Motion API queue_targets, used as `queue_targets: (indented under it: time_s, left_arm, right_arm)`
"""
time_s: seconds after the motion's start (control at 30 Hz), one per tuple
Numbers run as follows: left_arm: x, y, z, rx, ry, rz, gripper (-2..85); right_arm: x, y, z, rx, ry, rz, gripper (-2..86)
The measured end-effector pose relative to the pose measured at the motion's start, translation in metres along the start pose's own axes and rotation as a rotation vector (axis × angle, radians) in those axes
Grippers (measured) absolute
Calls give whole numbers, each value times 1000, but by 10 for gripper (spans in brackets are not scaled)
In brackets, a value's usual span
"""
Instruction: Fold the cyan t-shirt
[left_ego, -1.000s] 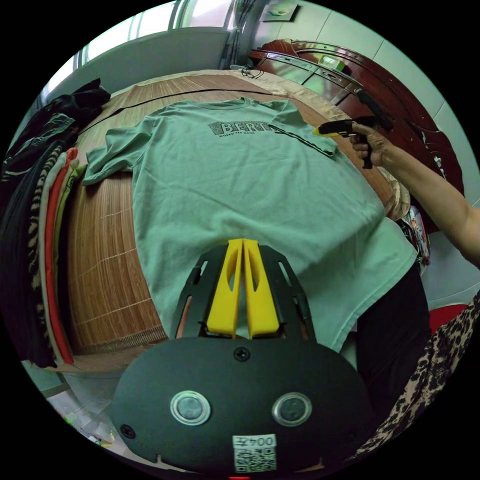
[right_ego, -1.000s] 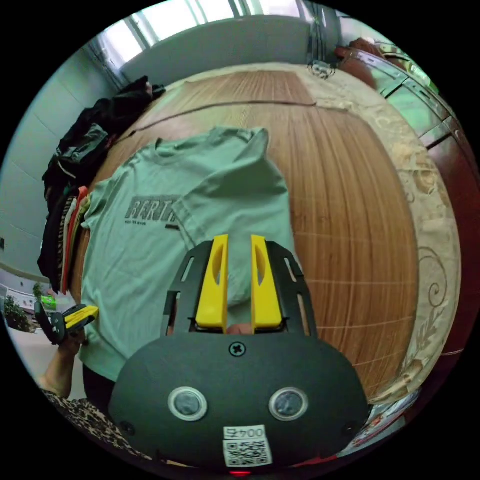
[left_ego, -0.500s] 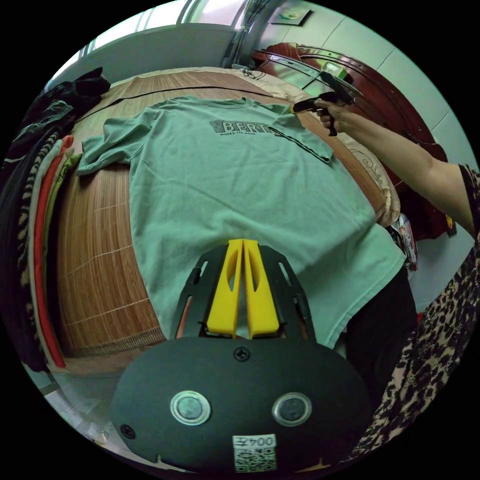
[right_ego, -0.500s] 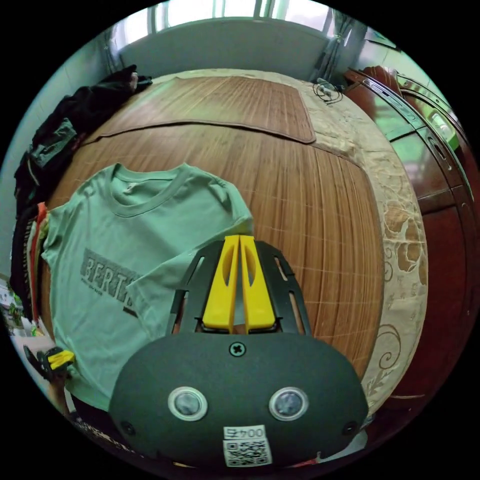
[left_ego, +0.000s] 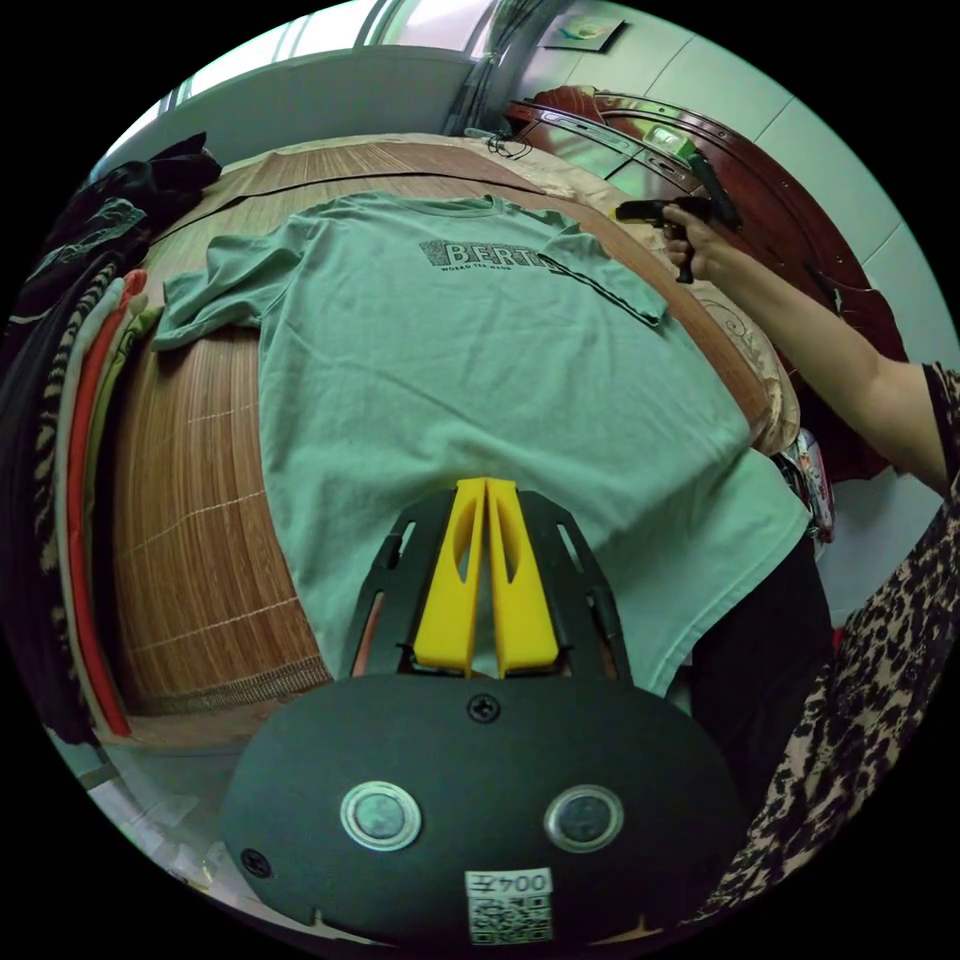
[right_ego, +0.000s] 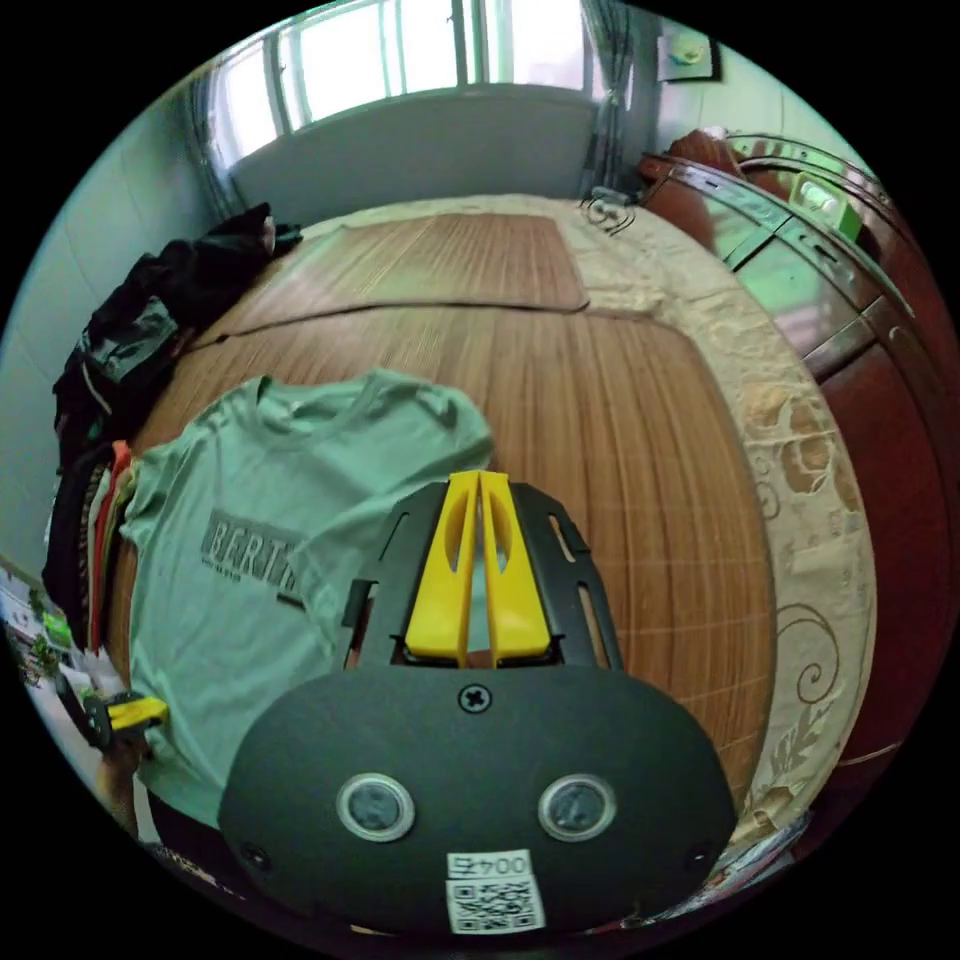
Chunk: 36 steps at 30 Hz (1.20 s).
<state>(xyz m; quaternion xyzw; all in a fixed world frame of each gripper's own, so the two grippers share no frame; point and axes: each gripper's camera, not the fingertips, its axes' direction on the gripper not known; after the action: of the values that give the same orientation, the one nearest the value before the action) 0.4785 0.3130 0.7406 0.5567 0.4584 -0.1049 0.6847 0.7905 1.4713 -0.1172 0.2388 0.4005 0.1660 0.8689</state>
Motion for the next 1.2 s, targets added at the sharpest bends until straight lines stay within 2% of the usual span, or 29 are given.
queue_targets:
  time_s: [0.1, 0.2, 0.27, 0.33, 0.5, 0.7, 0.77, 0.93, 1.13, 1.2]
  left_arm:
    - [-9, -1, -3, 0, -5, 3, 2]
    - [-20, -4, -15, 3, -23, -32, 3]
    - [-32, -3, -34, 77, -17, -61, 4]
    - [-52, -3, -52, 144, -29, -119, 6]
    - [-156, -20, -76, 235, 23, -433, 28]
    - [-234, -40, -61, 295, 83, -734, 88]
    - [-243, -44, -50, 292, 89, -772, 94]
    - [-241, -52, -33, 295, -71, -808, 102]
    - [-232, -58, -13, 314, -9, -829, 91]
    - [-224, -58, -3, 332, 31, -835, 60]
  right_arm:
    - [4, 22, 30, -170, 24, -9, -7]
    - [14, 43, -10, -18, -53, 57, -7]
    - [13, 70, -53, 109, -175, 53, -7]
    - [9, 97, -71, 140, -240, 37, -7]
    - [0, 174, -70, 89, -307, 53, -7]
    - [-17, 241, -57, 22, -332, 75, -8]
    - [-17, 253, -58, 24, -367, 101, -8]
    - [-14, 259, -54, 19, -452, 124, -7]
    - [-14, 260, -53, 26, -452, 111, -7]
    - [-12, 261, -52, 31, -469, 128, -7]
